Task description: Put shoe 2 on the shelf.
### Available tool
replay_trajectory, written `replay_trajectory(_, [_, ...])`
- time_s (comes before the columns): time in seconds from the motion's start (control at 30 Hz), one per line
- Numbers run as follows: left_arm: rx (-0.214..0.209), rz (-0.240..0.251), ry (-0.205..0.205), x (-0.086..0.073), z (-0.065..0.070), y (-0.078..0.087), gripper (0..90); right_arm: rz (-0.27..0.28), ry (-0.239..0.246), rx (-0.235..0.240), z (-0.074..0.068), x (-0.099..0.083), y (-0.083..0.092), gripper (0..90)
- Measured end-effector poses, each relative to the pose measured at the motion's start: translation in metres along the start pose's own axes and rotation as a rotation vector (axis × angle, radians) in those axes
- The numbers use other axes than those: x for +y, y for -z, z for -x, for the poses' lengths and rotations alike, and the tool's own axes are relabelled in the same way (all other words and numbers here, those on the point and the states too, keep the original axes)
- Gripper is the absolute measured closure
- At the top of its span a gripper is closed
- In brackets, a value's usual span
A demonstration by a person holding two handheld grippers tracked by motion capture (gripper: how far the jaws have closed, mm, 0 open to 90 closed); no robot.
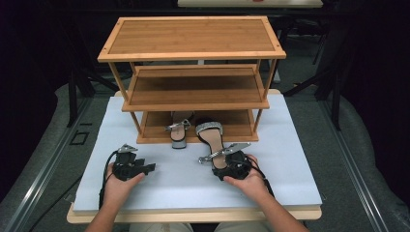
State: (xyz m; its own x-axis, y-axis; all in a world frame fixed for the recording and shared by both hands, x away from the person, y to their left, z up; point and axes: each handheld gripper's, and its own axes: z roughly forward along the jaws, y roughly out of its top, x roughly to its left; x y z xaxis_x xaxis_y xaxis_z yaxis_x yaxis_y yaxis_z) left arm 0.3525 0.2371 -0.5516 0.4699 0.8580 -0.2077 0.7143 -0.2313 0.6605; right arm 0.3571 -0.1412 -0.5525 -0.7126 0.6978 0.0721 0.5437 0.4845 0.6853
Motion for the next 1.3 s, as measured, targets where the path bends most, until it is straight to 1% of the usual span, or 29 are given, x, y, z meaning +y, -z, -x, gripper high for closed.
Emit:
replay_trajectory(0.17, [-0.001, 0.003, -0.003, 0.0, 0.001, -0.001, 43.0, 0.005, -0.01, -0.012, -0.003, 0.0, 0.0, 28.1])
replay_trajectory(0.27, [-0.001, 0.003, -0.001, 0.0, 0.001, -0.001, 43.0, 0.013, -0.02, -0.035, -0.008, 0.001, -0.002, 28.5])
replay_trajectory(0.3, [0.0, 0.002, -0.001, 0.0, 0.001, -0.001, 43.0, 0.014, -0.03, -0.055, -0.01, 0.002, -0.002, 28.6])
replay_trajectory(0.33, [0.0, 0.003, -0.001, 0.0, 0.001, -0.001, 43.0, 0.016, -0.048, -0.064, -0.011, 0.003, -0.002, 28.7])
replay_trajectory(0.43, [-0.003, 0.001, -0.001, 0.0, 0.001, -0.001, 43.0, 0.034, -0.079, -0.053, -0.009, 0.008, -0.002, 29.1])
replay_trajectory(0.47, [-0.002, -0.001, -0.001, 0.0, 0.001, -0.001, 42.9, 0.036, -0.08, -0.058, -0.008, 0.009, -0.003, 29.3])
replay_trajectory(0.5, [-0.003, -0.002, -0.002, 0.0, 0.002, -0.002, 43.0, 0.036, -0.08, -0.075, -0.008, 0.012, -0.004, 29.6])
replay_trajectory(0.53, [-0.003, -0.002, -0.001, 0.0, 0.002, -0.002, 43.0, 0.033, -0.085, -0.098, -0.007, 0.015, -0.004, 30.0])
replay_trajectory(0.6, [-0.005, -0.001, -0.003, 0.001, 0.002, -0.002, 43.0, 0.038, -0.104, -0.116, -0.004, 0.019, -0.006, 30.5])
replay_trajectory(0.63, [-0.005, -0.001, -0.004, 0.001, 0.002, -0.002, 43.0, 0.039, -0.129, -0.117, -0.001, 0.022, -0.007, 30.8])
replay_trajectory(0.67, [-0.005, -0.001, -0.005, 0.001, 0.002, -0.002, 43.0, 0.041, -0.159, -0.102, 0.003, 0.025, -0.009, 31.2])
replay_trajectory(0.7, [-0.006, -0.002, -0.005, 0.001, 0.002, -0.002, 43.0, 0.049, -0.162, -0.086, 0.005, 0.026, -0.009, 31.4])
replay_trajectory(0.73, [-0.006, -0.003, -0.004, 0.001, 0.002, -0.002, 42.9, 0.051, -0.166, -0.096, 0.006, 0.028, -0.011, 32.2])
replay_trajectory(0.77, [-0.006, -0.004, -0.006, 0.001, 0.002, -0.003, 43.0, 0.052, -0.173, -0.117, 0.006, 0.03, -0.011, 33.4])
replay_trajectory(0.8, [-0.007, -0.005, -0.007, 0.001, 0.002, -0.003, 42.9, 0.05, -0.182, -0.156, 0.008, 0.032, -0.012, 35.3])
replay_trajectory(0.83, [-0.007, -0.005, -0.006, 0.001, 0.002, -0.003, 43.0, 0.053, -0.191, -0.17, 0.01, 0.033, -0.012, 35.8])
replay_trajectory(0.87, [-0.006, -0.005, -0.006, 0.001, 0.002, -0.004, 43.0, 0.058, -0.213, -0.161, 0.014, 0.034, -0.012, 36.3])
replay_trajectory(0.9, [-0.006, -0.008, -0.004, 0.001, 0.002, -0.004, 43.0, 0.064, -0.213, -0.137, 0.017, 0.035, -0.013, 36.6])
replay_trajectory(0.93, [-0.006, -0.007, -0.004, 0.001, 0.002, -0.004, 43.0, 0.062, -0.213, -0.137, 0.018, 0.036, -0.013, 36.6])
replay_trajectory(1.07, [-0.008, -0.006, -0.005, 0.001, 0.002, -0.004, 42.9, 0.084, -0.216, -0.165, 0.015, 0.034, -0.014, 36.7])
replay_trajectory(1.1, [-0.008, -0.005, -0.005, 0.001, 0.002, -0.005, 42.9, 0.082, -0.223, -0.151, 0.015, 0.033, -0.015, 36.7])
replay_trajectory(1.13, [-0.008, -0.005, -0.005, 0.001, 0.002, -0.005, 42.9, 0.073, -0.217, -0.11, 0.014, 0.033, -0.016, 36.7])
replay_trajectory(1.17, [-0.006, -0.004, -0.003, 0.001, 0.002, -0.005, 42.9, 0.069, -0.205, -0.106, 0.012, 0.032, -0.018, 36.6])
replay_trajectory(1.23, [-0.006, -0.004, -0.006, 0.001, 0.003, -0.005, 42.6, 0.06, -0.18, -0.127, 0.008, 0.033, -0.021, 36.6])
replay_trajectory(1.27, [-0.006, -0.005, -0.006, 0.001, 0.003, -0.005, 42.6, 0.051, -0.172, -0.13, 0.007, 0.033, -0.022, 36.6])
replay_trajectory(1.3, [-0.007, -0.007, -0.006, 0.002, 0.003, -0.005, 42.6, 0.055, -0.17, -0.132, 0.006, 0.033, -0.023, 36.6])
